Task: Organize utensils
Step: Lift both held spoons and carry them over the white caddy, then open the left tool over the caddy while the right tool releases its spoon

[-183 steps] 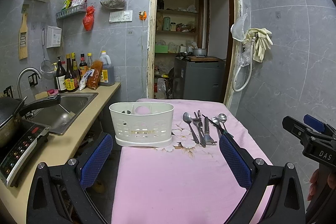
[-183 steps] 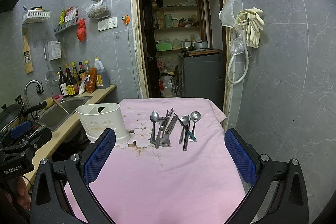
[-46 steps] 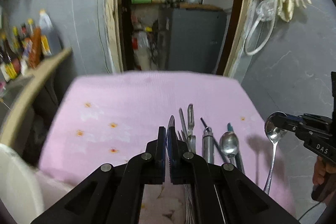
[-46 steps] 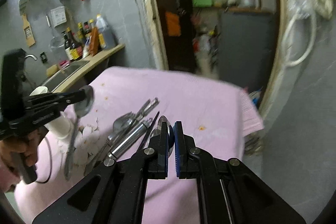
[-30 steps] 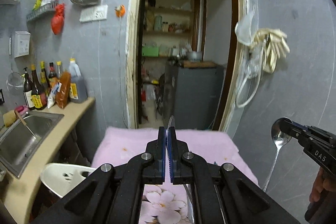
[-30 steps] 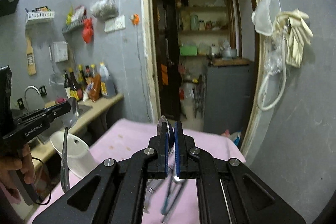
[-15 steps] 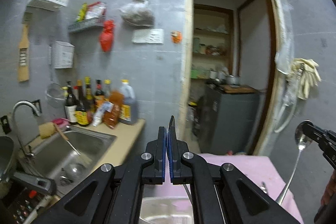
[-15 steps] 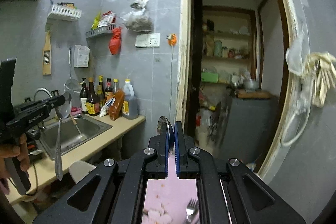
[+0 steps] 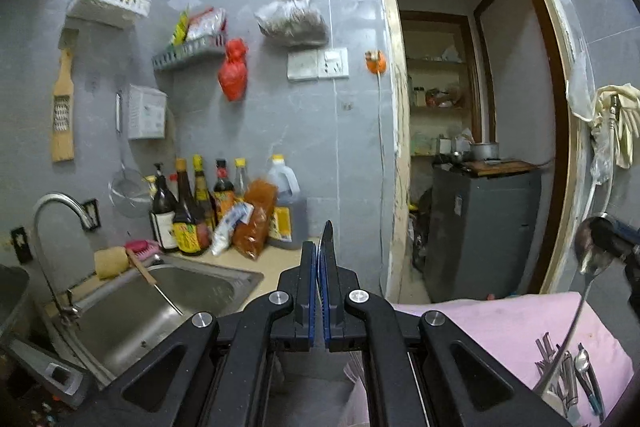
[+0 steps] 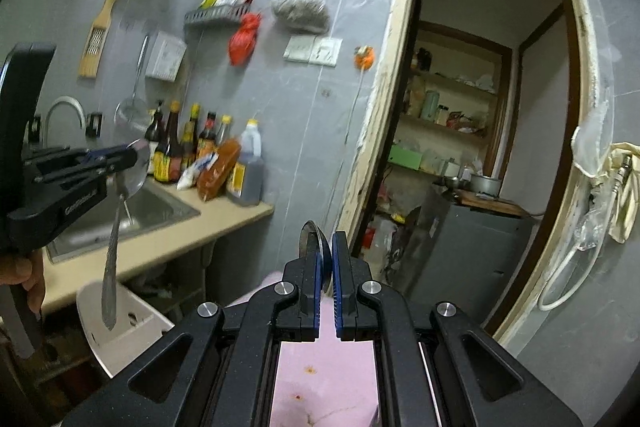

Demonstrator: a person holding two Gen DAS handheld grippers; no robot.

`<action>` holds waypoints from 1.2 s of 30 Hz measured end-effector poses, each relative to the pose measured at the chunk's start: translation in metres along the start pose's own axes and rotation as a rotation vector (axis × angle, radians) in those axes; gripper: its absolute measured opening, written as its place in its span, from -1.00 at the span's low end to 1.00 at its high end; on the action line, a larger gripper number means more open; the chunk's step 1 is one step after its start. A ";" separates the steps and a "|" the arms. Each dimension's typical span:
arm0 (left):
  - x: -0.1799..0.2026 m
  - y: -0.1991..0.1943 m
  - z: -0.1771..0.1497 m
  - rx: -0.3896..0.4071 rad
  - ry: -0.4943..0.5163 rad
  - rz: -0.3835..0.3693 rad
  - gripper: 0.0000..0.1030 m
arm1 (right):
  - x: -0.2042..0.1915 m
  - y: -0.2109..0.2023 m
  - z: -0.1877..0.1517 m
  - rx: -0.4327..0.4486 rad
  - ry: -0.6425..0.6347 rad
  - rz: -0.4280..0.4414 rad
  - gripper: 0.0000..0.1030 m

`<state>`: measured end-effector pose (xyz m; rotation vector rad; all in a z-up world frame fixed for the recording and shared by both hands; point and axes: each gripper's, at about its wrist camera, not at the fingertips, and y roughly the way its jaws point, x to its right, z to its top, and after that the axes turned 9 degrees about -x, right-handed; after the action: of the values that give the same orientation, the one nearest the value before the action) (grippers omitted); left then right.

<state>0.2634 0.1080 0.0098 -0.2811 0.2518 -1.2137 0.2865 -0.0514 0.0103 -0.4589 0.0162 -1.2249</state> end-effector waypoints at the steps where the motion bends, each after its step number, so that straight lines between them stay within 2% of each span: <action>1: 0.001 0.003 -0.003 -0.002 0.000 -0.003 -0.95 | -0.003 0.003 -0.003 -0.012 -0.005 0.004 -0.91; 9: 0.007 0.015 -0.029 -0.048 0.016 -0.024 -0.95 | -0.015 0.015 -0.024 -0.080 -0.018 0.051 -0.91; 15: 0.012 0.009 -0.040 -0.080 0.100 -0.083 -0.94 | -0.018 0.017 -0.032 -0.112 0.014 0.096 -0.91; 23: 0.006 0.001 -0.044 -0.165 0.091 -0.179 -0.91 | -0.015 0.016 -0.038 -0.154 0.046 0.149 -0.84; 24: 0.005 0.001 -0.044 -0.178 0.084 -0.196 -0.90 | -0.014 0.016 -0.038 -0.160 0.050 0.153 -0.81; 28: -0.002 -0.005 -0.046 -0.212 0.051 -0.242 -0.88 | -0.008 0.013 -0.040 -0.182 0.088 0.163 -0.33; 31: -0.003 -0.011 -0.046 -0.212 0.038 -0.238 -0.82 | 0.000 0.005 -0.037 -0.172 0.119 0.149 -0.19; 33: -0.003 -0.017 -0.044 -0.207 0.023 -0.249 -0.58 | 0.007 -0.001 -0.036 -0.168 0.143 0.138 -0.09; 36: -0.001 -0.025 -0.042 -0.202 0.006 -0.260 -0.39 | 0.021 -0.013 -0.033 -0.157 0.189 0.117 0.08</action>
<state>0.2267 0.0978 -0.0213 -0.4971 0.3521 -1.4478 0.2738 -0.0846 -0.0108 -0.4707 0.2983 -1.1525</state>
